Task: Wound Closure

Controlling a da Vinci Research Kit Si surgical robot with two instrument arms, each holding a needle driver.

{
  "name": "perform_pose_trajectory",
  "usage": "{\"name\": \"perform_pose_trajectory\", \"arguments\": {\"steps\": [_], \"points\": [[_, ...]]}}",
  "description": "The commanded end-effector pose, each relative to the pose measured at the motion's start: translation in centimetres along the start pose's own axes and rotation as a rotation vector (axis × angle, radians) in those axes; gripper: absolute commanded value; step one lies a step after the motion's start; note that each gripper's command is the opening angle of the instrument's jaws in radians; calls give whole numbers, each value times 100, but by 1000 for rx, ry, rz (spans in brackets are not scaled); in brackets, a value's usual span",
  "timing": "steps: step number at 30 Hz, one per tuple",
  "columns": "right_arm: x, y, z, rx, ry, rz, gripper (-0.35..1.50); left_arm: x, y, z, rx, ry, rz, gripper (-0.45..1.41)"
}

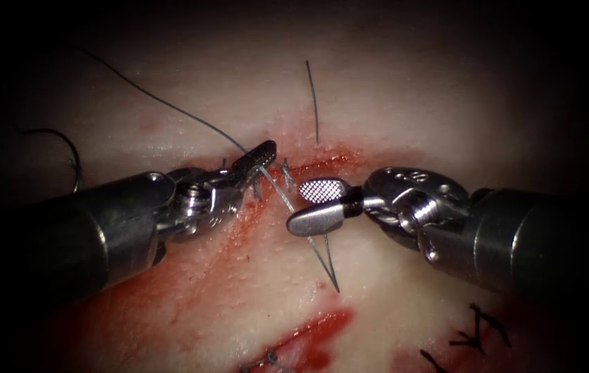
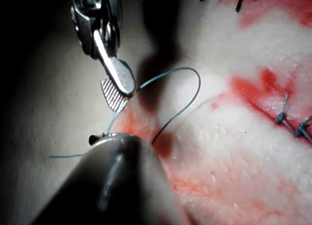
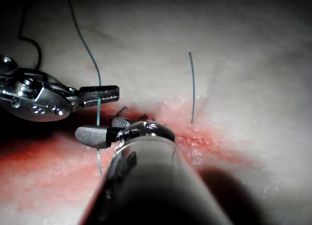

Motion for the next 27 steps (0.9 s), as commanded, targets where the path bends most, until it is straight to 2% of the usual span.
{"name": "perform_pose_trajectory", "arguments": {"steps": [1,3,4,5,6,8,10,11,12,14,15,18,21,26,27], "points": [[5,1,12,3,-1,-3,138,1,-3,9,4,1,1,-45],[2,2,17,7,-12,3,136,4,-3,7,4,-4,7,-45],[0,3,19,12,-20,9,125,7,-3,6,10,-7,17,-45],[-1,4,22,20,-27,3,72,11,-3,4,10,-11,18,-45],[-1,4,22,20,-27,3,72,11,-3,4,10,-11,18,-45],[-6,6,27,16,-33,7,-35,14,-3,0,15,-16,17,-45],[-6,7,27,-27,-27,7,-35,15,-3,-2,18,-17,16,-45],[-5,8,25,-49,-18,9,-35,14,-3,-4,17,-17,17,-37],[-1,9,18,-84,-4,1,-35,13,-3,-5,16,-18,17,52],[2,10,8,-104,5,-25,-35,9,-4,-6,19,-24,16,89],[4,11,1,-114,7,-34,-35,7,-5,-6,26,-26,14,96],[4,12,-16,-110,0,-57,-35,-5,-7,-11,56,-39,6,96],[2,11,-20,-108,-2,-59,-35,-9,-8,-13,53,-55,5,104],[-2,6,-20,-104,-3,-60,-35,-14,-13,-11,58,-72,9,106],[-2,4,-17,-98,-6,-59,-35,-17,-16,-5,68,-76,20,88]]}}
